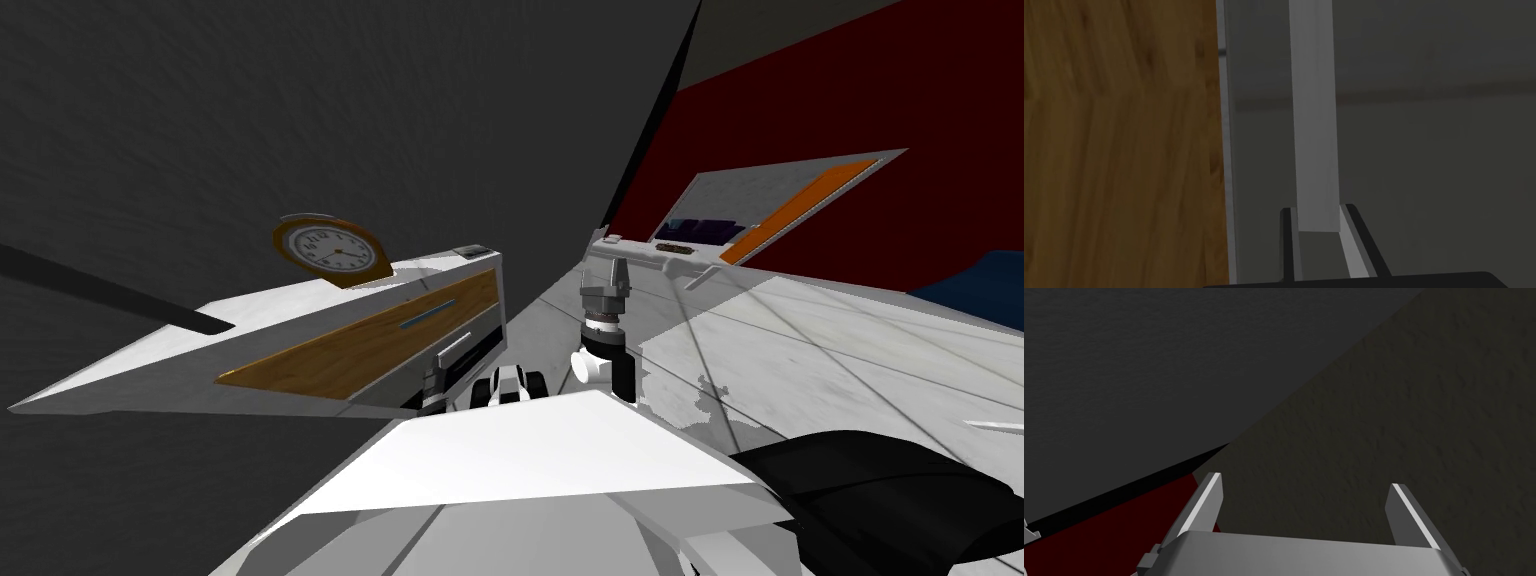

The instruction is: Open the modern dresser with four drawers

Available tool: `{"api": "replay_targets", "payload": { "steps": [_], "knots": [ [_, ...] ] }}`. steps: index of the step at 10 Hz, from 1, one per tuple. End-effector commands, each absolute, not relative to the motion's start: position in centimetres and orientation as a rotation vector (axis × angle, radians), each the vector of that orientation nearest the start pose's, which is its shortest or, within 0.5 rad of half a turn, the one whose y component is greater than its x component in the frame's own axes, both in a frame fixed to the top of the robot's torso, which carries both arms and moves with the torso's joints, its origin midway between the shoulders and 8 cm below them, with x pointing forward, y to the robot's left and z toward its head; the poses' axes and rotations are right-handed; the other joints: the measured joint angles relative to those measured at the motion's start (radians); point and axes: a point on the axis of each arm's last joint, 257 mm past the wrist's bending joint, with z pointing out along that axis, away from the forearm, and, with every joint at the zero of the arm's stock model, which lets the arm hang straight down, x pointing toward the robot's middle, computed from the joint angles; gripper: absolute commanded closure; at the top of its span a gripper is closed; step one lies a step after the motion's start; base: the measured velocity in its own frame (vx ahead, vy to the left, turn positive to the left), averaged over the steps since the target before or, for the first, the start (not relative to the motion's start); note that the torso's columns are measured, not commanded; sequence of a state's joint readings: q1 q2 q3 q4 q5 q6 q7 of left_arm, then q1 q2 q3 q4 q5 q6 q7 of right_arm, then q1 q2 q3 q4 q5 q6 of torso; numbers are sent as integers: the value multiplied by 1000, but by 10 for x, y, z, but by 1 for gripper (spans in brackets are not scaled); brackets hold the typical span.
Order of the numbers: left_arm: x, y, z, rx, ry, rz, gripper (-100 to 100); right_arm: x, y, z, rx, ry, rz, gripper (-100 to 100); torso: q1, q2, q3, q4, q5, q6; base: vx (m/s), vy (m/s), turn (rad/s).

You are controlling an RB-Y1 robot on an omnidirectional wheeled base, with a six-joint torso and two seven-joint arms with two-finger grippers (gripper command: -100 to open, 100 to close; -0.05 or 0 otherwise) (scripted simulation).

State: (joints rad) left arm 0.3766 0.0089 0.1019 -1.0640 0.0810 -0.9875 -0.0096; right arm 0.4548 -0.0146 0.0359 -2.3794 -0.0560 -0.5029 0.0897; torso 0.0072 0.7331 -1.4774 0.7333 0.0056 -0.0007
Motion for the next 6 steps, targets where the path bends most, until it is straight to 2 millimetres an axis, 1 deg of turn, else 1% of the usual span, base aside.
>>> {"api": "replay_targets", "payload": {
  "steps": [1, 3, 4, 5, 6],
  "knots": [
    [316, 339, -370, -1219, 946, -1025, 100, 323, -263, 82, 542, 510, 1338, 0, -6, 4, 2, 1, -1, 0, -139, -135, 30],
    [317, 340, -371, -1231, 958, -1018, 100, 323, -263, 82, 542, 510, 1338, 0, -6, 2, 1, 1, -2, 2, -128, -115, 19],
    [319, 340, -366, -1215, 944, -1025, 100, 323, -263, 82, 542, 510, 1338, 0, -4, 1, 0, 1, -1, 2, -69, -54, 5],
    [316, 338, -368, -1222, 953, -1023, 100, 323, -263, 82, 542, 510, 1338, 0, -1, -2, -2, 2, -3, 1, -88, -62, 9],
    [315, 337, -369, -1224, 955, -1023, 100, 323, -263, 82, 542, 510, 1338, 0, -4, 1, -1, 2, -2, 1, -122, -89, 11]
  ]
}}
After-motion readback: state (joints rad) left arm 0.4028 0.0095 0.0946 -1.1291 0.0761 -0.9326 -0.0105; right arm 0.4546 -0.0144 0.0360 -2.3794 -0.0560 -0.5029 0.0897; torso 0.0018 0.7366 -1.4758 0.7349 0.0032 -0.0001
